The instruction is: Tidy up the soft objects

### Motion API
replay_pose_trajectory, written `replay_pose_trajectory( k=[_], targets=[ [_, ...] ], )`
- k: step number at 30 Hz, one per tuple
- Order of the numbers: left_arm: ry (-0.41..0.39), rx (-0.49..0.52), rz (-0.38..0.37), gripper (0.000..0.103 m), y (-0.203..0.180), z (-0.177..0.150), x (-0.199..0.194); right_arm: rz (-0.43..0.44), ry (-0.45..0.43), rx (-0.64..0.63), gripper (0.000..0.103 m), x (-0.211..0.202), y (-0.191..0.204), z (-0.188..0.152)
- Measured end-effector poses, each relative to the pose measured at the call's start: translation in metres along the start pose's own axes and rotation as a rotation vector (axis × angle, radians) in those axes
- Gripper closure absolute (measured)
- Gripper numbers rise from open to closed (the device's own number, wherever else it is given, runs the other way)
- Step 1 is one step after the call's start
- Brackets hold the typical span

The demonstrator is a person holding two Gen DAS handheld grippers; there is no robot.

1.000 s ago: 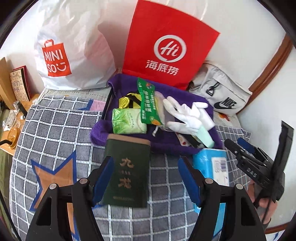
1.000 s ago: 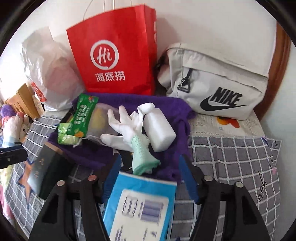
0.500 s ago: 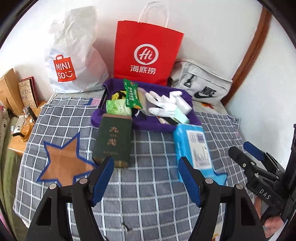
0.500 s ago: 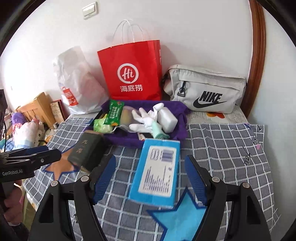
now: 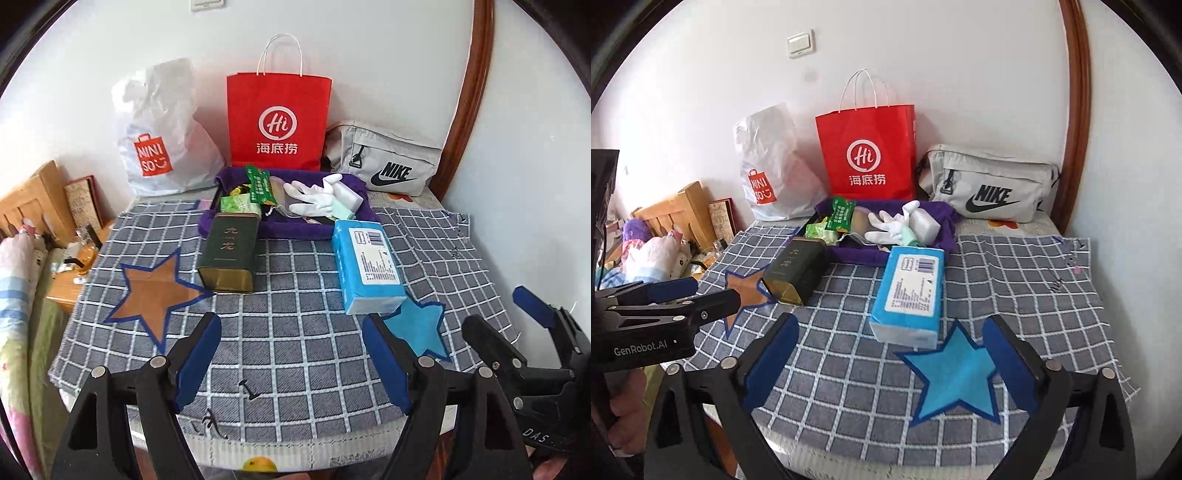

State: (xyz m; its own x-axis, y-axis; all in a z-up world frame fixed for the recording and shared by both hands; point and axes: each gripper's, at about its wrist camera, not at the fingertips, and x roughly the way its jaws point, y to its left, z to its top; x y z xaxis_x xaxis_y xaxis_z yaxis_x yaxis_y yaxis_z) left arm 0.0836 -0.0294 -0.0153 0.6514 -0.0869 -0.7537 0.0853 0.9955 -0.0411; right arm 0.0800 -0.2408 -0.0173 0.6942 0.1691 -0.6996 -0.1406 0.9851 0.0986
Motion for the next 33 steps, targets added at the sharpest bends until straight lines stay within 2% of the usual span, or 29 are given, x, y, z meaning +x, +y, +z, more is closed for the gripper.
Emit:
replay_pose_trajectory(
  k=[4,8,10,14,33],
  targets=[
    [-0.032,0.004,0.028,0.020,-0.003,-0.012,-0.019,-0.015,0.011,0.016,0.002,-0.021,-0.003,-0.012],
    [-0.057,0.013,0.021,0.019,-0.006,-0.021,-0.037,0.000,0.011,0.039,0.000,-0.037,-0.005,-0.020],
    [-0.059,0.010,0.014,0.015,-0.007,-0.024,-0.043,-0.008,0.001,0.024,0.000,-0.044,-0.003,-0.024],
    [-0.070,0.009,0.000,0.015,-0.009,-0.029,-0.052,-0.025,-0.010,0.018,0.000,-0.053,-0.002,-0.029],
    [-0.074,0.007,0.000,0.015,-0.013,-0.033,-0.060,-0.026,-0.037,0.044,0.000,-0.071,-0.004,-0.031]
  ],
)
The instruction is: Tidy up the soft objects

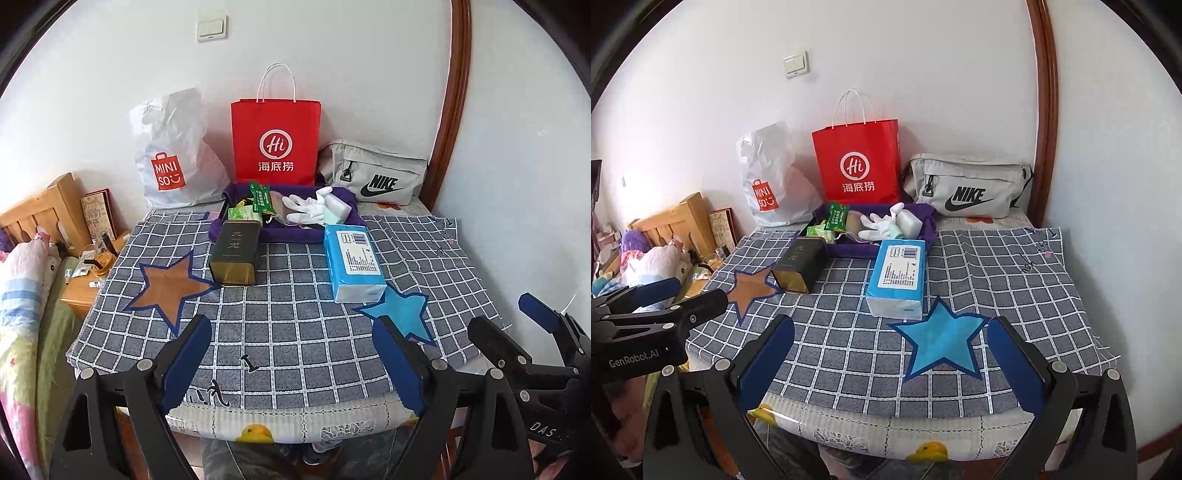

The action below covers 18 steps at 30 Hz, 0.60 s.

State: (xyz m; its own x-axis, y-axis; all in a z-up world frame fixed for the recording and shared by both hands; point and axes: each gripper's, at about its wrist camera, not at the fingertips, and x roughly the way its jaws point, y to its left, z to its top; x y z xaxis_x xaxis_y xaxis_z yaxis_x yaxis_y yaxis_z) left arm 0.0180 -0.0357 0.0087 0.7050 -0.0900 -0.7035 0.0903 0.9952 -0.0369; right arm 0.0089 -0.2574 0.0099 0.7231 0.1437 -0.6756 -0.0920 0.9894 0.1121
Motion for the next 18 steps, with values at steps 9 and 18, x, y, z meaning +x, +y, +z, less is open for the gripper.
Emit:
replay_pose_trajectory(
  k=[9,18],
  targets=[
    [0.001,0.000,-0.002,0.015,0.0011,-0.0013,-0.0004,0.002,-0.001,0.000,0.000,-0.0008,0.0003,-0.0016],
    [0.001,0.000,-0.002,0.015,0.0021,-0.0014,-0.0004,0.004,0.002,-0.006,0.000,-0.0007,0.0020,-0.0020]
  ],
)
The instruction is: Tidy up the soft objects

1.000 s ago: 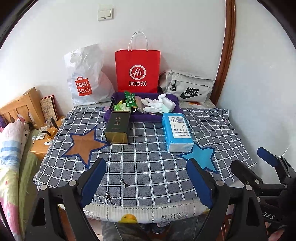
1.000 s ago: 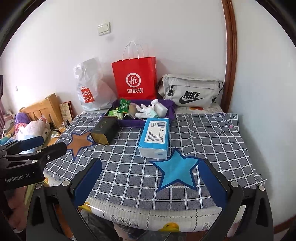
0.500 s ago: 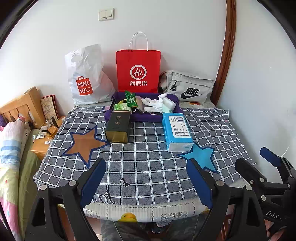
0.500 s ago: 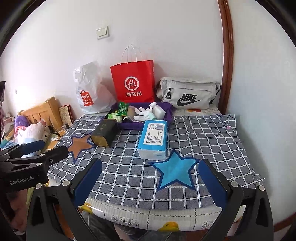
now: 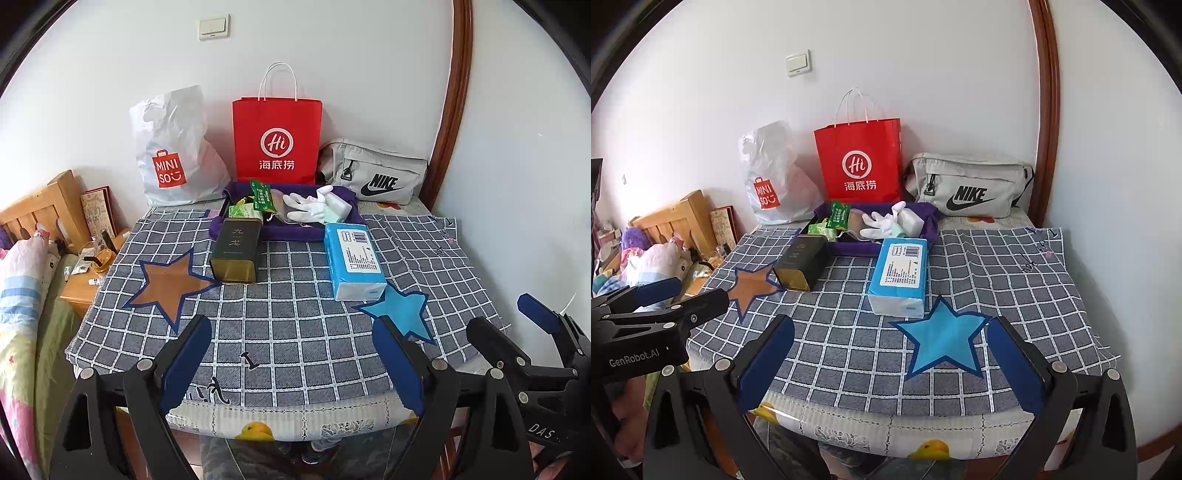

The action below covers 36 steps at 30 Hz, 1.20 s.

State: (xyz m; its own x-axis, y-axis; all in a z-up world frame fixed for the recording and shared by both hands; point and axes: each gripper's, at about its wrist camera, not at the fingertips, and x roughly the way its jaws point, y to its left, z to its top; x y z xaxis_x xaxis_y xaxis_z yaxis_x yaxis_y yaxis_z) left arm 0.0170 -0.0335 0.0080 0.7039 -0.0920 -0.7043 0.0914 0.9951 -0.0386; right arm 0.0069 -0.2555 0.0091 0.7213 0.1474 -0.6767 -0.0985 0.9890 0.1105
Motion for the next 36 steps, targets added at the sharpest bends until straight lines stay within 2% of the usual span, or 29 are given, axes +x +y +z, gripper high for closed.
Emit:
replay_pose_trajectory(
  k=[36],
  targets=[
    [0.001,-0.003,-0.003,0.015,-0.0036,-0.0047,-0.0004,0.009,-0.007,-0.002,0.000,-0.0031,0.0019,-0.0012]
  ],
)
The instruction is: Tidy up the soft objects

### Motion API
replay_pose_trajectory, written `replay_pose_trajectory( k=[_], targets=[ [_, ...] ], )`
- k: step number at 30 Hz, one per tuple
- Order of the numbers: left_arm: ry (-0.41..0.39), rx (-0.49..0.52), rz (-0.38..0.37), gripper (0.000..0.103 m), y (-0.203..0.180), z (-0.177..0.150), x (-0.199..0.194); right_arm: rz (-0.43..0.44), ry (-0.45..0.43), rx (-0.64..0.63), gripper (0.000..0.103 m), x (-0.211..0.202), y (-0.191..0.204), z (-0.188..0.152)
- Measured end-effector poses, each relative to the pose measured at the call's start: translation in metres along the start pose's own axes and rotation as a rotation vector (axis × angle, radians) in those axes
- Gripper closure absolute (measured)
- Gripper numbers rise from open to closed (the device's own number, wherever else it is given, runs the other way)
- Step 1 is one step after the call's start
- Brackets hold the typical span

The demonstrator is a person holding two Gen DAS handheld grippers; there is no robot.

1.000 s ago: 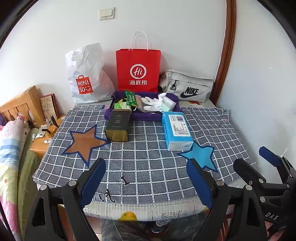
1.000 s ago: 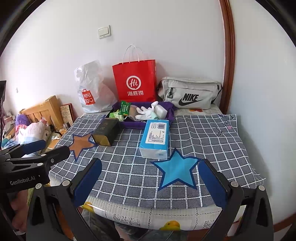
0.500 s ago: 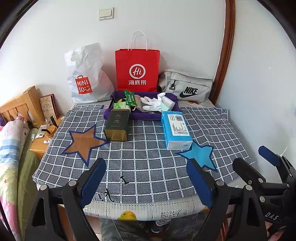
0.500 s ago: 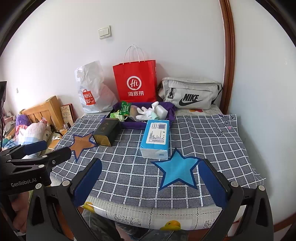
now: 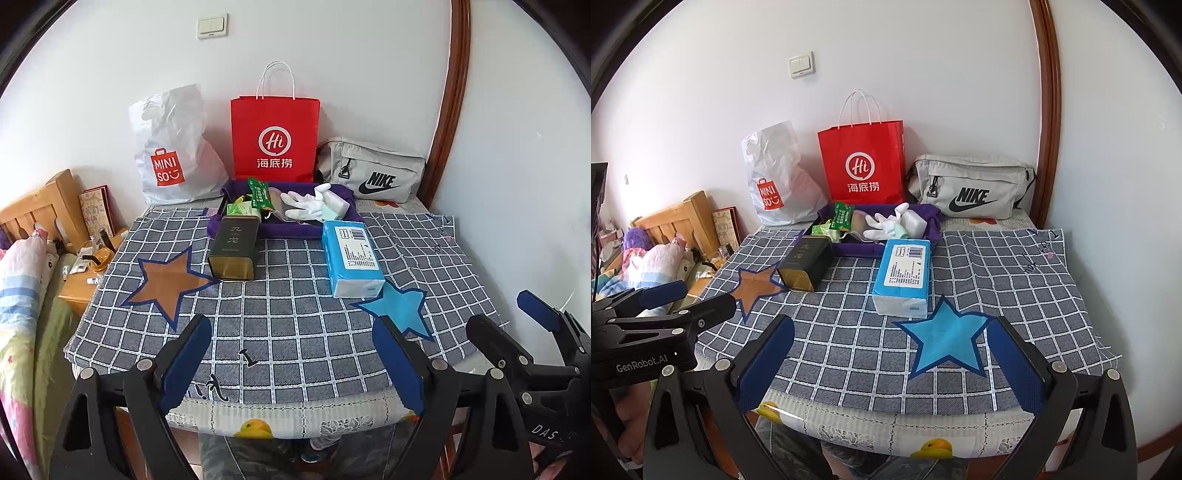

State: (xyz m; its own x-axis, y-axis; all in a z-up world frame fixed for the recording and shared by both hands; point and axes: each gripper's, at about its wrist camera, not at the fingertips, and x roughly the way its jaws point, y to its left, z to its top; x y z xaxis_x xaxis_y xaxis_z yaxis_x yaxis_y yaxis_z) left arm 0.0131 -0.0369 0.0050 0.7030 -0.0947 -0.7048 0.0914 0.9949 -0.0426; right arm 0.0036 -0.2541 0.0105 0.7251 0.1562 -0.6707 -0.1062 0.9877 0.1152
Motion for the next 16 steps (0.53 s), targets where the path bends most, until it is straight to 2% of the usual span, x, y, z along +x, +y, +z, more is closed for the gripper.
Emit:
replay_pose_trajectory(
  k=[12,16],
  targets=[
    [0.001,-0.005,0.015,0.014,0.0045,-0.0013,0.0019,0.008,0.001,-0.003,0.000,0.0015,0.0024,-0.0030],
    [-0.019,-0.008,0.009,0.010,0.0084,-0.0011,0.0087,0.026,0.000,-0.007,0.000,0.0053,0.0047,-0.0051]
  ],
)
